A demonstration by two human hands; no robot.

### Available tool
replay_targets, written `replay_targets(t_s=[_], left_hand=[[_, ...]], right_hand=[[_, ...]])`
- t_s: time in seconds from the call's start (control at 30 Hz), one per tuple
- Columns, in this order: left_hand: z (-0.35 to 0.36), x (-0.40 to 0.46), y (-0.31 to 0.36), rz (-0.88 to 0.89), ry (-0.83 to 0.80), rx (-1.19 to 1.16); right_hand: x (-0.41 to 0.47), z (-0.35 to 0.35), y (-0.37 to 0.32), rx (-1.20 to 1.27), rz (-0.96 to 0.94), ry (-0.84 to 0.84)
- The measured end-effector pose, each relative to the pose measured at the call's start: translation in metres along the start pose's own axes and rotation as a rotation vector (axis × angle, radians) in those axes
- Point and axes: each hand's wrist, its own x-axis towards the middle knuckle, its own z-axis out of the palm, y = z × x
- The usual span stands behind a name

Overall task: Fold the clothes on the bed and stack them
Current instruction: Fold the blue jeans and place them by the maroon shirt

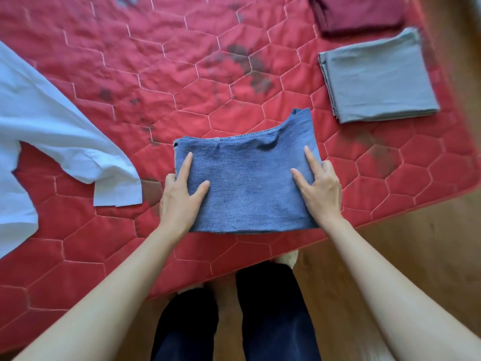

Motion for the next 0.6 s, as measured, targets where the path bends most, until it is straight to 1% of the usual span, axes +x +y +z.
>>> replay_targets(t_s=[0.13,0.27,0.43,0.6], left_hand=[[0.037,0.015,0.056,0.032,0.014,-0.020],[0.098,0.036,0.123,0.066,0.016,-0.041],[0.185,0.062,0.220,0.050,-0.013,-0.052],[0.249,0.095,0.306,0.051,0.049,-0.095]], right_hand=[[0.044,-0.035,0.039,-0.021,-0.018,0.055],[0.096,-0.070,0.103,-0.017,-0.008,0.098],[0.171,-0.125,0.192,-0.019,-0.010,0.110],[0.261,-0.176,0.254,-0.039,-0.081,0.108]])
